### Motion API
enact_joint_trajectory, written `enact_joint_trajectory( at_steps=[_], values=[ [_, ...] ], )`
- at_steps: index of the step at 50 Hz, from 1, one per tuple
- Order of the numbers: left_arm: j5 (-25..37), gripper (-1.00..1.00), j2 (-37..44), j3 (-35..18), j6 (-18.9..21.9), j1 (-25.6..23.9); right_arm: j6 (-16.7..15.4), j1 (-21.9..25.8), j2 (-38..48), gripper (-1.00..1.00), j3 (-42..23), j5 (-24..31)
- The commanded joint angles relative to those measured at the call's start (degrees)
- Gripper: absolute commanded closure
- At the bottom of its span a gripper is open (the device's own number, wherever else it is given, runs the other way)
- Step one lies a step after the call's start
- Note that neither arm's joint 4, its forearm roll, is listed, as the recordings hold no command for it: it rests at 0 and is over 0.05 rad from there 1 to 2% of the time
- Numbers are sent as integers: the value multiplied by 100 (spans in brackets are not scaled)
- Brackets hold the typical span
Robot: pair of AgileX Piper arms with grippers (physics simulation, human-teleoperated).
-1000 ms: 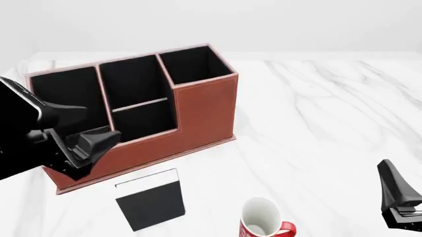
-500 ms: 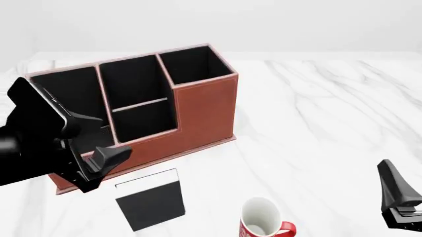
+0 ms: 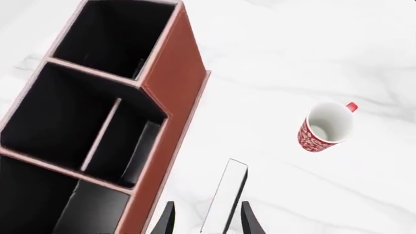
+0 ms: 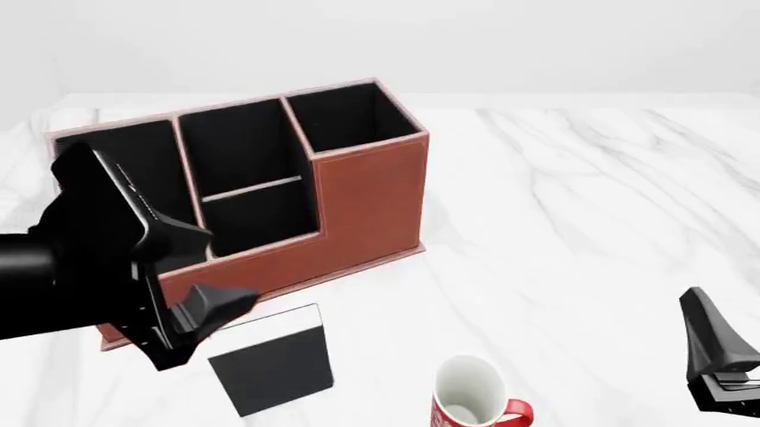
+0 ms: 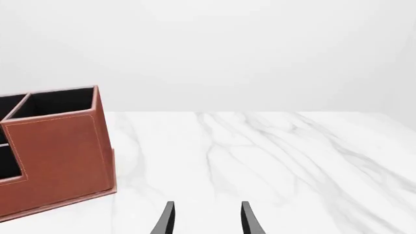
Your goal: Pick up the book and place it in the front compartment of the caddy.
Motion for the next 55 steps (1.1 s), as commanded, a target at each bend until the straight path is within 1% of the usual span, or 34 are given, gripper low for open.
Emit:
enact_joint_trajectory(
  at_steps=[1,2,4,6,8,9,10,11,13,14,15,16,17,20,21,23,24,28,30,34,35,36,38,39,41,55],
  values=[
    [457,-100,231,-350,-170,-188,1,0,-8,-100,2,6],
    [507,-100,274,-378,-245,-241,1,-3,-8,-100,2,7],
    [588,-100,442,-466,-216,-162,0,0,-8,-100,2,6],
    [716,-100,581,-543,-435,-347,1,-1,-8,-100,2,6],
    [761,-100,605,-586,-451,-414,1,-1,-8,-100,2,6],
    [784,-100,653,-659,-402,-313,1,-1,-8,-100,2,6],
    [857,-100,750,-670,-508,-417,1,0,-8,-100,2,6],
    [866,-100,780,-716,-455,-373,1,0,-9,-100,2,5],
    [976,-100,860,-772,-590,-533,1,-1,-8,-100,2,6],
    [997,-100,905,-830,-517,-455,1,-1,-9,-100,2,5],
    [1057,-100,959,-884,-534,-481,1,0,-8,-100,2,6],
    [1104,-100,983,-904,-567,-544,1,-1,-9,-100,2,5],
    [1141,-100,959,-940,-691,-668,1,-1,-8,-100,2,6],
    [1198,-100,1101,-991,-623,-591,2,0,-9,-100,2,5],
    [1206,-100,1184,-992,-543,-522,1,0,-9,-100,2,5],
    [1250,-100,1245,-979,-691,-681,0,0,-8,-100,2,6],
    [1260,-100,1286,-1034,-633,-614,0,-1,-8,-100,2,6],
    [1366,-100,1391,-1098,-657,-667,0,-1,-8,-100,2,6],
    [1519,-100,1503,-1103,-716,-870,2,-2,-9,-100,2,5],
    [1570,-100,1633,-1182,-626,-740,1,0,-9,-100,2,5],
    [1612,-100,1972,-1287,-585,-648,1,-1,-9,-100,2,5],
    [1604,-100,2015,-1300,-535,-606,1,-1,-9,-100,2,5],
    [1616,-100,2043,-1334,-537,-598,1,0,-9,-100,2,5],
    [1626,-100,2096,-1381,-432,-502,0,-1,-9,-100,2,5],
    [1644,-100,2139,-1408,-391,-458,1,-1,-9,-100,2,5],
    [1661,-100,2302,-1512,-288,-321,1,0,-9,-100,2,5]
  ],
)
